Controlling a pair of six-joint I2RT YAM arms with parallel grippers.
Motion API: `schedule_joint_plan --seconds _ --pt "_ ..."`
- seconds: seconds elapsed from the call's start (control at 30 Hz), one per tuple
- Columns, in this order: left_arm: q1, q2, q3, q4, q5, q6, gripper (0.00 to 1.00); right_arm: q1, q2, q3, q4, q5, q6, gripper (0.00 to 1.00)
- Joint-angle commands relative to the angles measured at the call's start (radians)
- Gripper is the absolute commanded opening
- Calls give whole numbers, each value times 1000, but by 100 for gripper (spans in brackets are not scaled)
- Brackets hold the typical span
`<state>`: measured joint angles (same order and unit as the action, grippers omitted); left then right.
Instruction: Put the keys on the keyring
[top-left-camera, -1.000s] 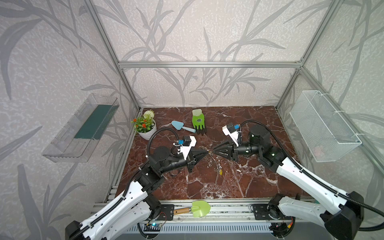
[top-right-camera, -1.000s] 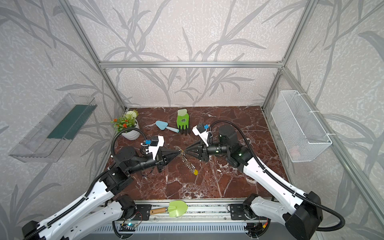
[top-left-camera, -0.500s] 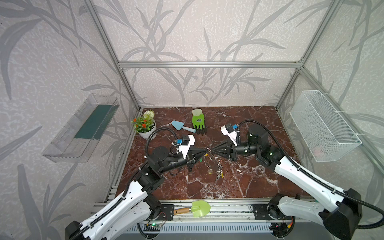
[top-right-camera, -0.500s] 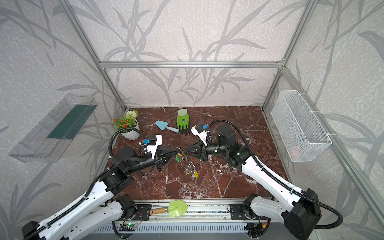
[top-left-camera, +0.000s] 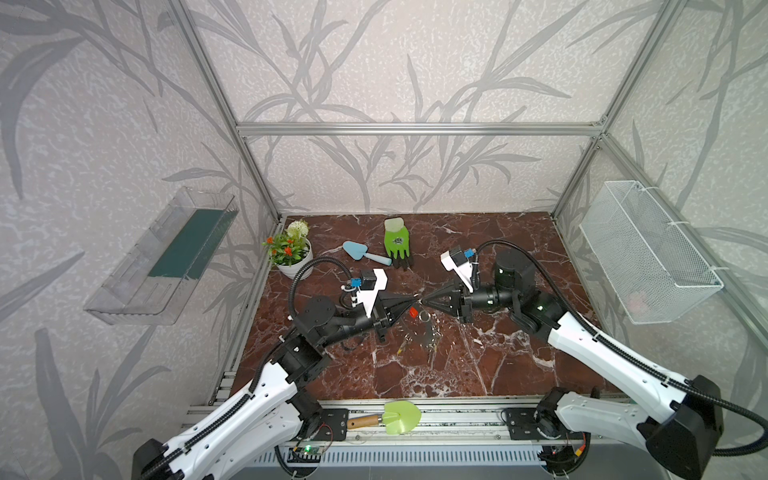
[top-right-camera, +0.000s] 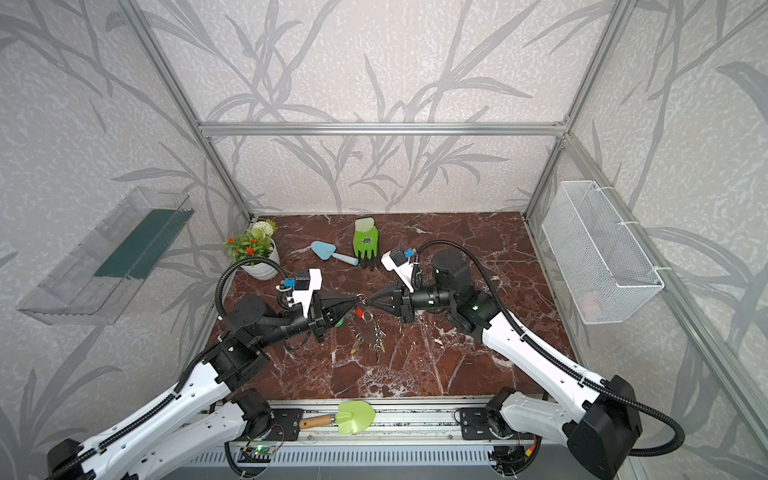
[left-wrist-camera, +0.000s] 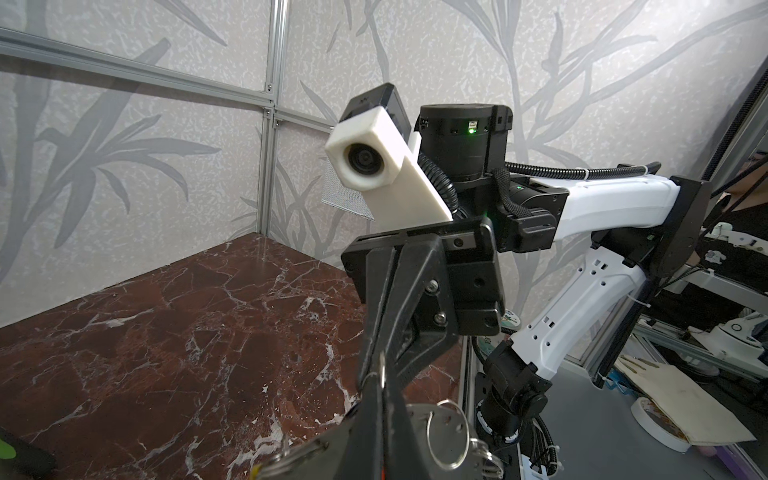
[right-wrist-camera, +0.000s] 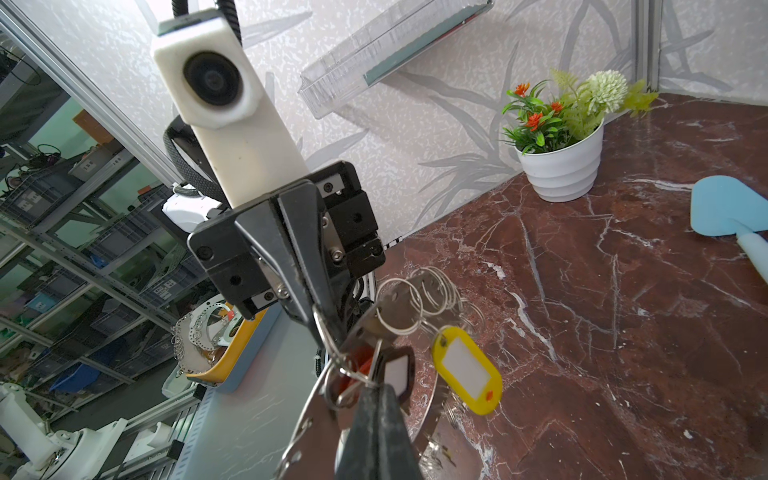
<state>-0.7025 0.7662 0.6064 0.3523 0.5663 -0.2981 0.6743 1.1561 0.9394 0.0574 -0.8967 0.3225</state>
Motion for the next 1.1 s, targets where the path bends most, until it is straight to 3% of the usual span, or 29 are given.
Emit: schedule_joint_plan --seconds 0.0,0.57,0.9,1.07 --pt "-7 16 0 135 15 -34 0 25 21 7 27 -14 3 0" --pt "-35 110 -58 303 -2 -106 0 35 40 52 -31 57 -25 1" --pt "-38 116 -120 404 -24 -152 0 -88 -114 -1 -177 206 1 18" --pt "-41 147 -140 486 -9 -179 0 -113 -178 -10 -182 198 -5 25"
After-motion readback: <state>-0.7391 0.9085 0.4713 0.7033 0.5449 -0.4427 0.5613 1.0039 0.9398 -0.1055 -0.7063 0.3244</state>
